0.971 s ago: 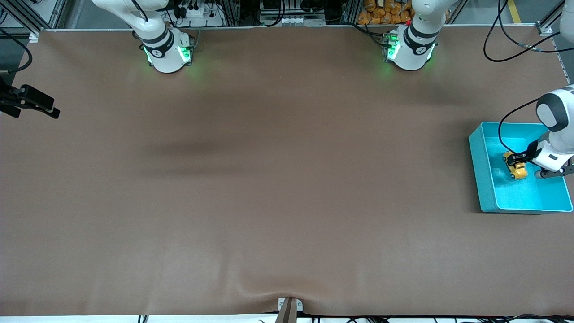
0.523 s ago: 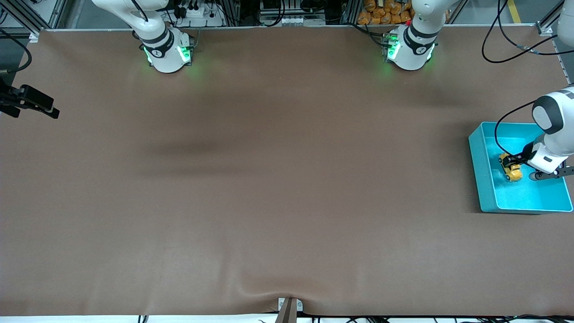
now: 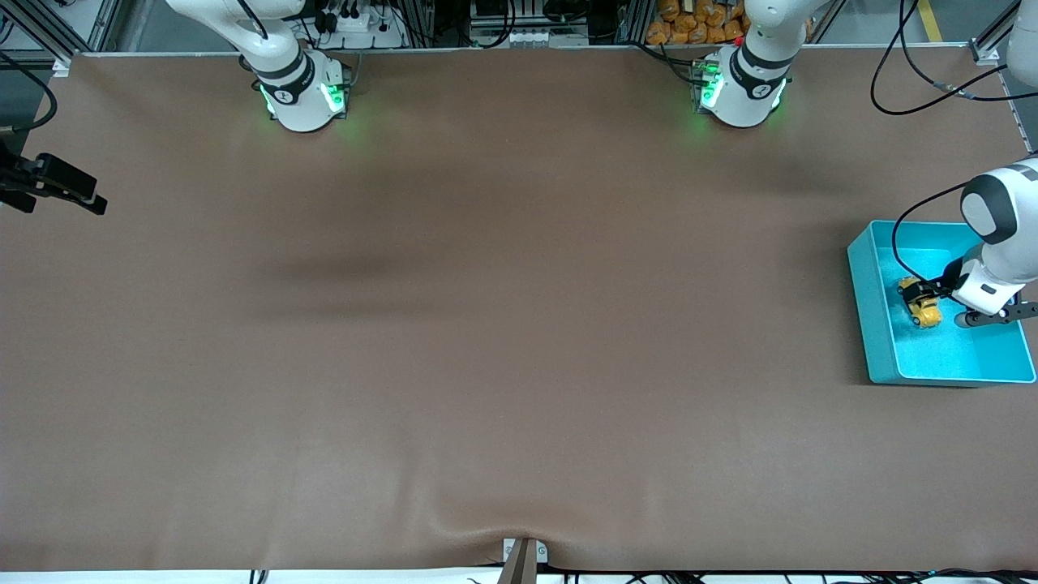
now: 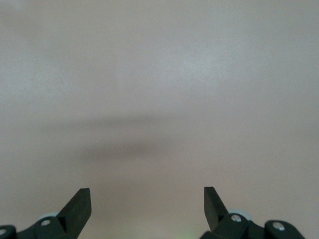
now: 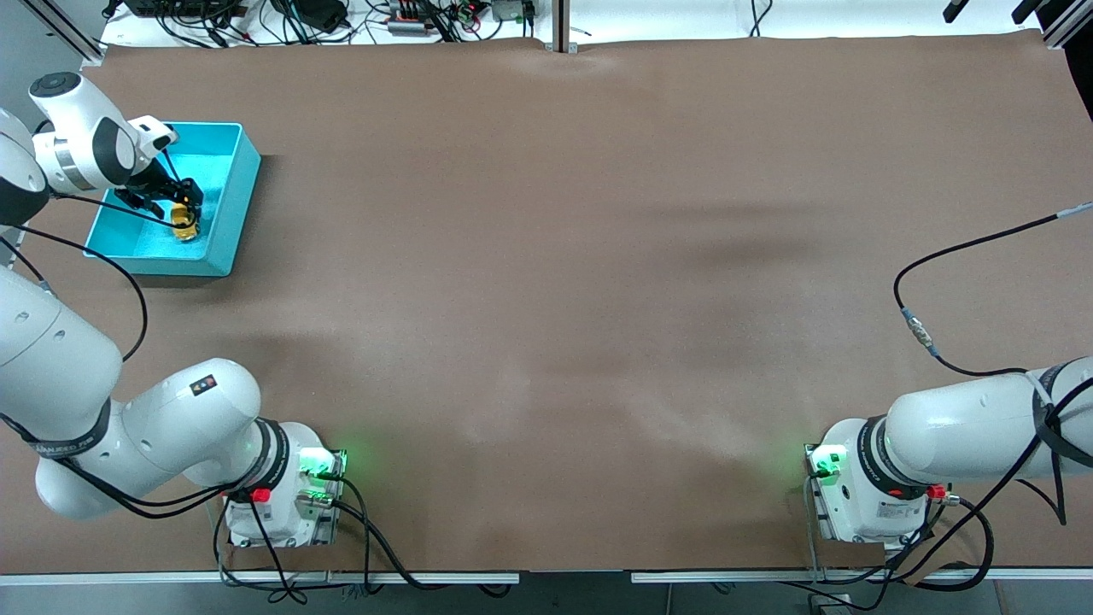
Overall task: Wind and store yellow beetle car
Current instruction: 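Lower the car into the bin and open the left gripper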
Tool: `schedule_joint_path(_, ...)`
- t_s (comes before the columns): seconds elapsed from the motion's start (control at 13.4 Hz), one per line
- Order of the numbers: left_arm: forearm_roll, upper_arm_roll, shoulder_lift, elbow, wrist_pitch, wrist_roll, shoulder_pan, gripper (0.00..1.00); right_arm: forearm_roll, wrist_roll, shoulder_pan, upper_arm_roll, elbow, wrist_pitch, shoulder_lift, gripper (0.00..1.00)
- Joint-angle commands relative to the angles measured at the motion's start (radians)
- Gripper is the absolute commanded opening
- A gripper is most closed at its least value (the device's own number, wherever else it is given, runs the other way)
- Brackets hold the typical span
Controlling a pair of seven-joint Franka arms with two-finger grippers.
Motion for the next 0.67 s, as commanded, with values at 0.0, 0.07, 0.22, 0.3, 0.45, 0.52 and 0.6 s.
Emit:
schedule_joint_path(0.0,0.026,-0.018,0.006,0.021,0.006,0.007,0.014,1.00,0.003,0.000,-0.007,0.001,0.011,-0.001,0.005,1.00)
schedule_joint_path(0.07,0.026,-0.027,0.002,0.023,0.006,0.000,0.014,1.00,0.006,0.002,-0.007,-0.004,0.012,-0.001,0.005,1.00)
schedule_joint_path(0.22,0.026,-0.030,-0.009,0.040,0.004,0.002,0.007,1.00,-0.002,0.006,-0.004,-0.004,0.017,-0.004,0.002,1.00)
schedule_joint_path(0.3,0.026,-0.030,-0.027,0.044,0.000,0.003,0.000,1.00,-0.002,0.008,-0.006,-0.005,0.029,-0.010,0.002,1.00)
schedule_joint_path(0.45,0.024,-0.029,-0.078,0.046,-0.028,0.003,-0.035,1.00,-0.003,0.002,-0.003,-0.002,0.038,-0.012,0.002,1.00)
schedule_joint_path(0.52,0.024,-0.030,-0.109,0.059,-0.072,0.005,-0.049,1.00,-0.003,-0.001,-0.006,-0.004,0.040,-0.015,0.002,1.00)
schedule_joint_path(0.6,0.024,-0.030,-0.136,0.082,-0.135,0.008,-0.071,1.00,-0.008,-0.001,-0.010,-0.005,0.040,-0.032,0.002,1.00)
